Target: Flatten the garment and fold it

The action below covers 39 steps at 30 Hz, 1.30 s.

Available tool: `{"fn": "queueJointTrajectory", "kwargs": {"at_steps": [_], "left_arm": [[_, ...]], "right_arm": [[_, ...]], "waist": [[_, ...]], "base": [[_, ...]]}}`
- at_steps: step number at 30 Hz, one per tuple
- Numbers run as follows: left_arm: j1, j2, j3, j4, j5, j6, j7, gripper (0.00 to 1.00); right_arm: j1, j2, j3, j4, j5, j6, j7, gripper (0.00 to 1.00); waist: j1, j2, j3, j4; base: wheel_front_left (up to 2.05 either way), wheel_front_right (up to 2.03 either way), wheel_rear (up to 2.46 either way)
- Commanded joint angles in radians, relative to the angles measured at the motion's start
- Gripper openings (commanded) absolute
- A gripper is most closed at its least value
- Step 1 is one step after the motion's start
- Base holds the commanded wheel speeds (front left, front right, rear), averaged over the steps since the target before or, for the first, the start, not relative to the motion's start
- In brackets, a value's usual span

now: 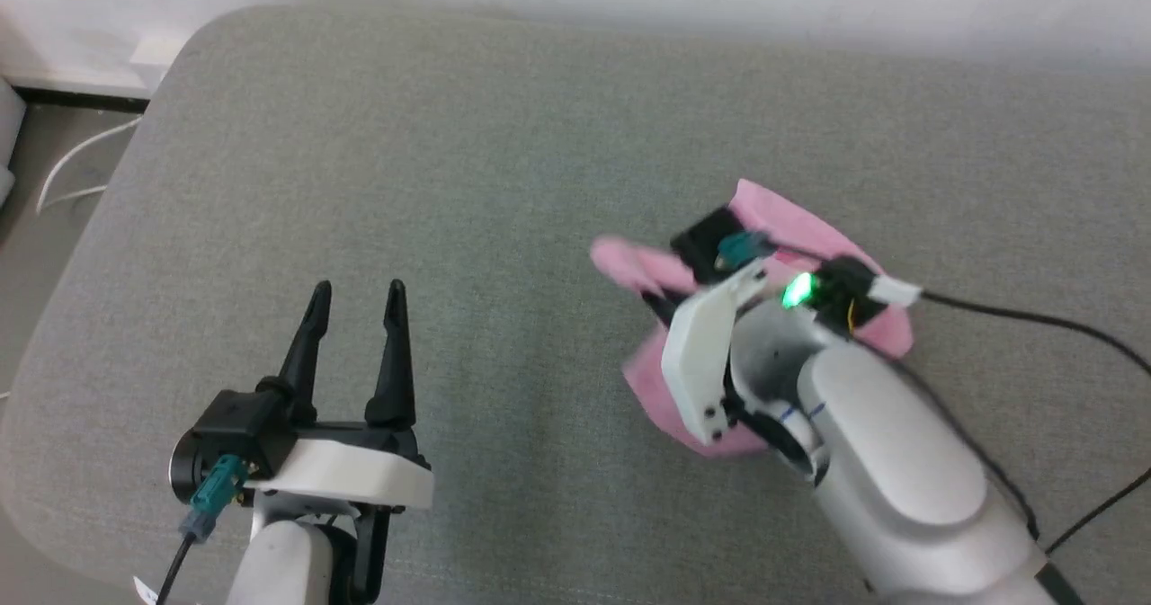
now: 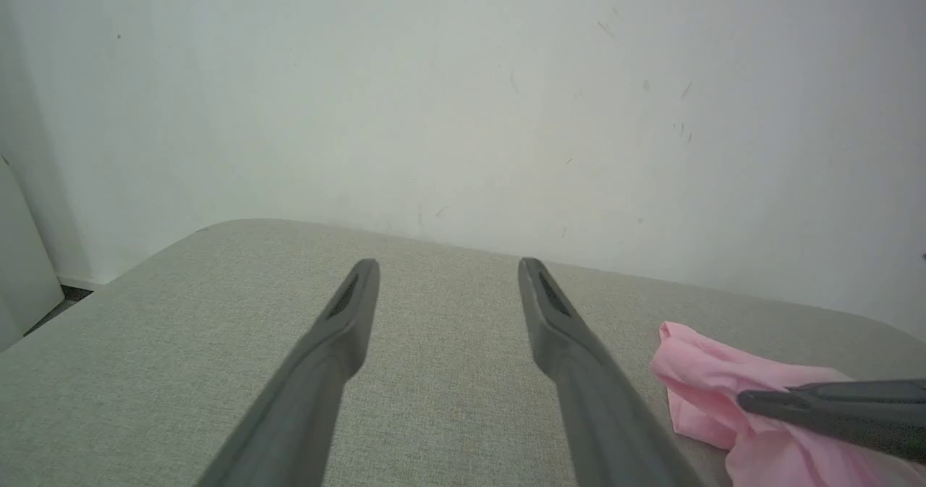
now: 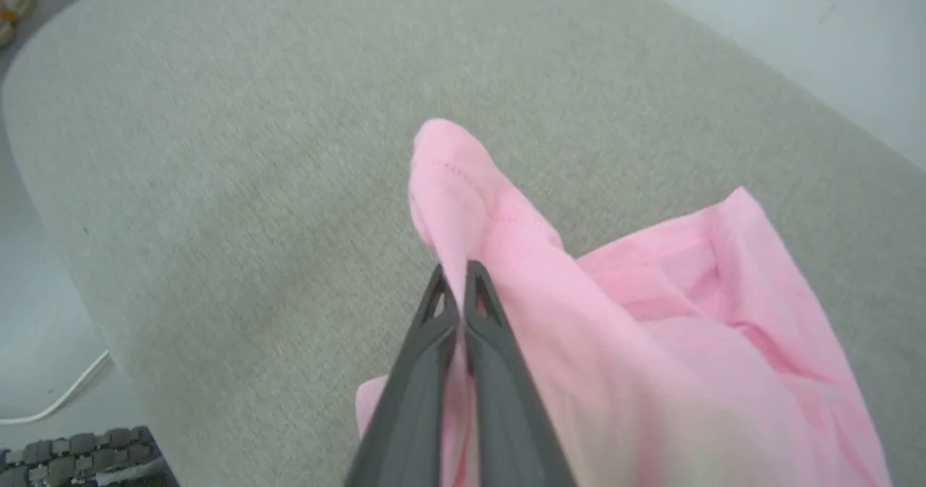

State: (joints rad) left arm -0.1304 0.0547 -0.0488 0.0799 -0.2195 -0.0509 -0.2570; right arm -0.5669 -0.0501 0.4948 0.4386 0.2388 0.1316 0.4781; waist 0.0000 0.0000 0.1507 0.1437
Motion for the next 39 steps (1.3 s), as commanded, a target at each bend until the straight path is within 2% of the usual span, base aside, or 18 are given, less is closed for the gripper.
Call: {"fn": "queueJointTrajectory", "kwargs": {"at_steps": [1, 6, 10, 14, 15, 20, 25, 26, 27, 33, 39], "left_arm": [[0.001, -0.004, 0.004, 0.003, 0.006, 0.004, -0.005, 1.0], [0.011, -0.004, 0.009, 0.003, 0.014, 0.002, -0.005, 1.0], [0.022, -0.004, 0.009, 0.004, 0.019, 0.0, -0.005, 1.0], [0.031, -0.004, 0.005, 0.003, 0.019, -0.002, -0.005, 1.0], [0.031, -0.004, 0.005, 0.003, 0.019, -0.002, -0.005, 1.0], [0.036, -0.004, 0.002, 0.007, 0.021, -0.004, -0.005, 1.0], [0.037, -0.004, 0.0, 0.016, 0.025, -0.009, -0.005, 1.0], [0.037, -0.004, -0.001, 0.018, 0.025, -0.01, -0.005, 1.0], [0.038, -0.004, -0.002, 0.02, 0.026, -0.011, -0.005, 1.0], [0.044, -0.004, -0.014, 0.034, 0.026, -0.018, -0.005, 1.0], [0.029, -0.004, -0.096, 0.064, 0.02, -0.038, -0.005, 1.0]], "right_arm": [[-0.036, 0.0, -0.02, -0.046, 0.039, -0.001, -0.055, 0.0], [-0.079, 0.0, -0.102, -0.165, 0.109, -0.001, -0.214, 0.0], [-0.059, 0.0, -0.237, -0.214, 0.079, -0.001, -0.279, 0.0], [0.044, 0.0, -0.426, -0.211, -0.002, -0.001, -0.267, 0.0], [0.044, 0.0, -0.426, -0.211, -0.002, -0.001, -0.267, 0.0], [0.205, 0.0, -0.647, -0.163, -0.115, -0.001, -0.23, 0.0], [0.321, 0.0, -0.792, -0.118, -0.171, -0.001, -0.221, 0.0], [0.338, 0.0, -0.813, -0.116, -0.18, -0.001, -0.228, 0.54], [0.352, 0.0, -0.833, -0.115, -0.184, -0.001, -0.235, 1.0], [0.421, 0.0, -0.876, -0.172, -0.167, -0.001, -0.378, 1.0], [0.509, 0.0, -0.782, -0.301, -0.16, -0.001, -0.516, 1.0]], "waist": [[0.0, 0.0, -0.019, -0.01], [0.0, 0.0, -0.043, -0.023], [0.0, 0.0, -0.058, -0.03], [0.0, 0.0, -0.065, -0.036], [0.0, 0.0, -0.065, -0.036], [0.0, 0.0, -0.065, -0.045], [0.0, 0.0, -0.07, -0.059], [0.0, 0.0, -0.072, -0.061], [0.0, 0.0, -0.073, -0.063], [0.0, 0.0, -0.087, -0.082], [0.0, 0.0, -0.086, -0.105]], "base": [[0.0, 0.0, 0.0], [0.0, 0.0, 0.0], [0.0, 0.0, 0.0], [0.0, 0.0, 0.0], [0.0, 0.0, 0.0], [0.0, 0.0, 0.0], [0.0, 0.0, 0.0], [0.0, 0.0, 0.0], [0.0, 0.0, 0.0], [0.0, 0.0, 0.0], [0.0, 0.0, 0.0]]}}
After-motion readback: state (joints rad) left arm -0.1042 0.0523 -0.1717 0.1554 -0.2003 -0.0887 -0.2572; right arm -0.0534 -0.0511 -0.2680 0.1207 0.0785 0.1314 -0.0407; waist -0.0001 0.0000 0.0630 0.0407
